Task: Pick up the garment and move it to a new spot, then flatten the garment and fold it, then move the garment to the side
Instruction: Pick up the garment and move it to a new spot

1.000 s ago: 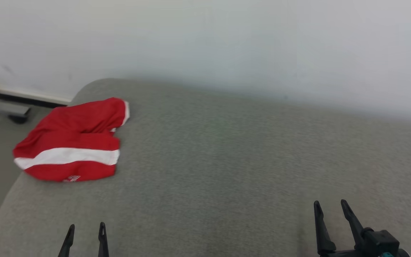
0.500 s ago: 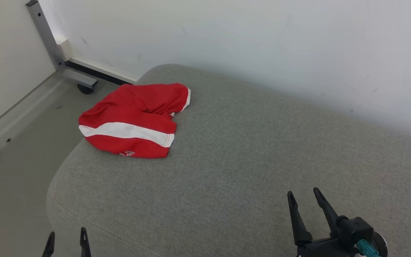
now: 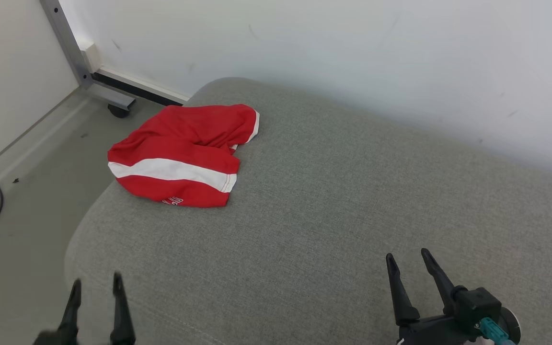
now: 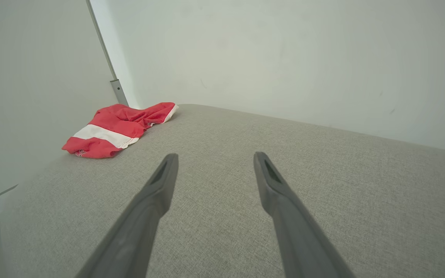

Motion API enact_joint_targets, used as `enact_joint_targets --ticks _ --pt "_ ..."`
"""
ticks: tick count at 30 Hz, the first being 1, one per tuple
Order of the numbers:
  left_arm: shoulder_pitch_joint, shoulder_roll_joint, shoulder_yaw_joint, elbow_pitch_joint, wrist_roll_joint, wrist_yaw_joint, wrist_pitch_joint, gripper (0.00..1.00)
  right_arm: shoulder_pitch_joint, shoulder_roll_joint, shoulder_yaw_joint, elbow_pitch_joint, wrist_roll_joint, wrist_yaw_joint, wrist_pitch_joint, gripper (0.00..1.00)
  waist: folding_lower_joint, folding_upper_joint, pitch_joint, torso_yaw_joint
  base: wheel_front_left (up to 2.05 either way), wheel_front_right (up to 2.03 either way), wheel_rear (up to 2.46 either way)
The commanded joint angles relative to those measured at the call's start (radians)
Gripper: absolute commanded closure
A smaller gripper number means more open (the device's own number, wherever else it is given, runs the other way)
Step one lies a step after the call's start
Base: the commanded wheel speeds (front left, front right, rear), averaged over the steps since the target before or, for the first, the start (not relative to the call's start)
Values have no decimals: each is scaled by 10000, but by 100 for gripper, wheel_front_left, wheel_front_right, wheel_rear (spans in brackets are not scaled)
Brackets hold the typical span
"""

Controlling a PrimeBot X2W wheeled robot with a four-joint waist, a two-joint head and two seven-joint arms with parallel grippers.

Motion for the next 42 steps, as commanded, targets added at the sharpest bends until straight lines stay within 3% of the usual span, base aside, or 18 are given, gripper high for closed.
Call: enact_joint_targets --ticks 1,7,12,19,27,34,38,39,41,42 --pt "-478 -29 -82 230 -89 -27 -27 0 31 17 -32 -87 -99 -26 -7 0 0 -1 72 -13 0 0 0" --pt "-3326 -22 -108 2477 -759 -44 437 0 133 17 -146 -647 -269 -26 260 0 0 -1 558 -153 0 0 0" --pt "-5775 453 237 4533 -1236 -56 1375 0 -195 -243 271 -1491 -455 -26 815 0 0 -1 1637 -1285 0 0 0" --pt "-8282 1523 1222 6620 -2058 351 2277 0 -605 -876 655 -2892 -488 -26 1566 0 0 -1 3389 -3172 0 0 0" --pt "-9585 2284 1491 8006 -2366 476 2890 0 -488 -1271 275 -4568 -539 -26 2097 0 0 -1 4939 -4355 0 0 0" --pt "-10107 2603 1510 9112 -2328 1206 3437 0 -332 -1264 173 -5141 -548 -26 2214 0 0 -1 5373 -4567 0 0 0" --pt "-10264 2738 1473 9591 -2408 1209 4030 0 -429 -1217 294 -5076 -445 -26 2168 0 0 -1 5265 -4560 0 0 0" --pt "-10249 2734 1454 9706 -2434 1171 4189 7 -452 -1203 331 -5041 -430 -26 2139 0 0 -1 5217 -4545 0 0 0" --pt "-10220 2720 1371 9891 -2442 1033 4471 100 -478 -1168 404 -4918 -397 -26 2093 0 0 -1 5074 -4512 0 0 0" --pt "-10194 2746 1337 9951 -2430 987 4558 100 -495 -1147 480 -4852 -365 -26 2064 0 0 -1 4987 -4499 0 0 0"
